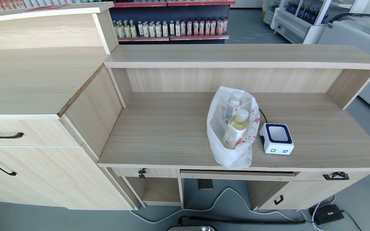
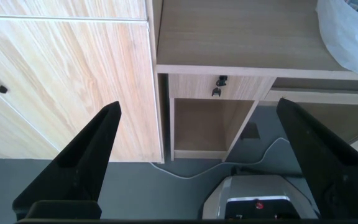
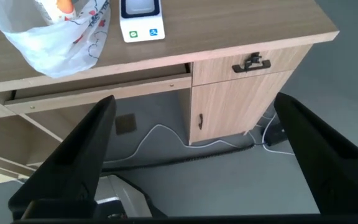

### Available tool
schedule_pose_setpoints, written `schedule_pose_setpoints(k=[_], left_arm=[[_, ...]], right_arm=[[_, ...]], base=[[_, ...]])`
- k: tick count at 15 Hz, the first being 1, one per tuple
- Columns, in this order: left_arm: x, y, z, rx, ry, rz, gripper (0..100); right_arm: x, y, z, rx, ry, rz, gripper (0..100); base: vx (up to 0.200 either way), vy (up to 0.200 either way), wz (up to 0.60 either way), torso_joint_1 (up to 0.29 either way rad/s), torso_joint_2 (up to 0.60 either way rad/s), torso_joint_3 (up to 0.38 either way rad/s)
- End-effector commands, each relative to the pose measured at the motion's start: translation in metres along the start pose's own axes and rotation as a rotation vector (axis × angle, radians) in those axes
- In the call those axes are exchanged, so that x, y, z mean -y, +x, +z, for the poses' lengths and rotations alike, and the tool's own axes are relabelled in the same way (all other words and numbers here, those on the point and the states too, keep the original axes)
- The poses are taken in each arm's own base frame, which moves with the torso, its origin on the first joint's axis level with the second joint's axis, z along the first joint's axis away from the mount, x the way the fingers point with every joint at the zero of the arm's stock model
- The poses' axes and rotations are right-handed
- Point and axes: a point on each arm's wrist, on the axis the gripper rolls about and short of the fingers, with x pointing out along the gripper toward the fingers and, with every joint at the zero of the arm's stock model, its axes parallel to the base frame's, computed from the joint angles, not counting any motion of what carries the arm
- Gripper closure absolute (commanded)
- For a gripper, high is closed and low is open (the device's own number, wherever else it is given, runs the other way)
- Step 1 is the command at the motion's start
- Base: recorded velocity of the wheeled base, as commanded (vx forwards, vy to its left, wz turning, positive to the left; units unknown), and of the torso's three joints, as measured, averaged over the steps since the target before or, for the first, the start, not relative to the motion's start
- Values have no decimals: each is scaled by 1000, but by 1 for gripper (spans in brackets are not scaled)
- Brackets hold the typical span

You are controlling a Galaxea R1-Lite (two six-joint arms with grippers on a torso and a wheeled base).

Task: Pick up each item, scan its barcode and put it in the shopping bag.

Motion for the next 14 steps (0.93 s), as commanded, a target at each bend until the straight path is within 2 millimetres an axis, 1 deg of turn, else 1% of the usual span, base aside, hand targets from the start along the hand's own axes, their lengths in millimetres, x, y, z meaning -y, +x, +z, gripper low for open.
schedule_pose_setpoints(k=[1, 9, 14], left_arm=[[0, 0, 0, -2, 0, 0, 0], [0, 0, 0, 0, 0, -1, 0], [0, 0, 0, 0, 0, 0, 0]], right_arm=[[0, 1, 0, -7, 0, 1, 0], [0, 0, 0, -7, -6, 69, 0], [1, -7, -4, 74, -28, 179, 0]], base=[[0, 0, 0, 0, 0, 0], [0, 0, 0, 0, 0, 0], [0, 0, 0, 0, 0, 0]])
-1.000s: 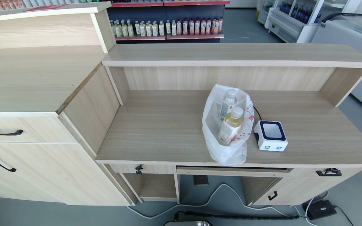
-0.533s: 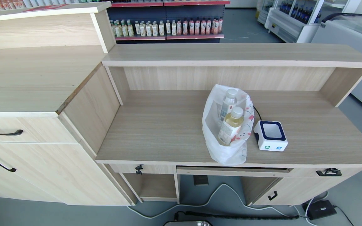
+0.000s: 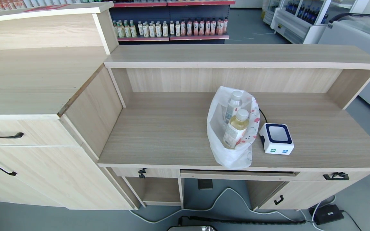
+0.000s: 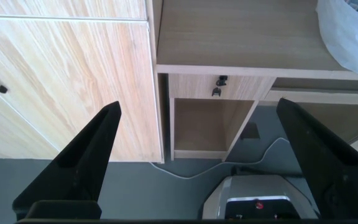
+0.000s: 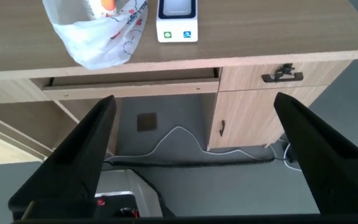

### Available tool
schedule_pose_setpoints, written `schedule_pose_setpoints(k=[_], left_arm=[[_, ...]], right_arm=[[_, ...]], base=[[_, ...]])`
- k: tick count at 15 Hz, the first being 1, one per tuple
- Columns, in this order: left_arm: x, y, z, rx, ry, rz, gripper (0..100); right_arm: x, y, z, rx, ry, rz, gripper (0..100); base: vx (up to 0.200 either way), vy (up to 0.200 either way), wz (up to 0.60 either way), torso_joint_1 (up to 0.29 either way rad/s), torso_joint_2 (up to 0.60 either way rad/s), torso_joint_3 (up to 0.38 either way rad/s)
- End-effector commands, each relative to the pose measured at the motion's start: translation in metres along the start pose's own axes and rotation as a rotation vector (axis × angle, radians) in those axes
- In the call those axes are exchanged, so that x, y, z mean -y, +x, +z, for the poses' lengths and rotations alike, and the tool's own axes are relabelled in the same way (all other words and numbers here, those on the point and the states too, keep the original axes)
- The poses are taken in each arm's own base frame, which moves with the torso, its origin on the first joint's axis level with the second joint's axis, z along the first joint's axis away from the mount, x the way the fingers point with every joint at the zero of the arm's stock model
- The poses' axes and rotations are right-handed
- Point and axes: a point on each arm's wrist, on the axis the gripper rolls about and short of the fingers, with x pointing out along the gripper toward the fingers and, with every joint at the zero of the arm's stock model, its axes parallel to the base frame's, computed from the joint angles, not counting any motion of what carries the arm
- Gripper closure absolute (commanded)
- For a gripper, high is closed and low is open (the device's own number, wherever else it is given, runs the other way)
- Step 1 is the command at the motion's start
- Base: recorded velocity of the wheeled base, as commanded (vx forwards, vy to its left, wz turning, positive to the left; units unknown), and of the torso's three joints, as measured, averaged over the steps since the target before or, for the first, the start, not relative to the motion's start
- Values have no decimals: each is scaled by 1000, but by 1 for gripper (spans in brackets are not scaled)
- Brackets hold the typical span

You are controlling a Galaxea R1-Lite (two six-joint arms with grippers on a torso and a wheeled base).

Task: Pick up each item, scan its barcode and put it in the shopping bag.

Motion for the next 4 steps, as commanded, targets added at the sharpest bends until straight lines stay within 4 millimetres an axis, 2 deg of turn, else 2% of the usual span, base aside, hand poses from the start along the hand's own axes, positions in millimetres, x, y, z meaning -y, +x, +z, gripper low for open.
schedule_pose_setpoints(k=[1, 4], left_arm=[[0, 0, 0, 0, 0, 0, 0], [0, 0, 0, 0, 0, 0, 0]], right_arm=[[0, -3, -1, 36, -1, 14, 0], [0, -3, -1, 34, -3, 14, 0]], base=[[0, 0, 0, 0, 0, 0], [0, 0, 0, 0, 0, 0]])
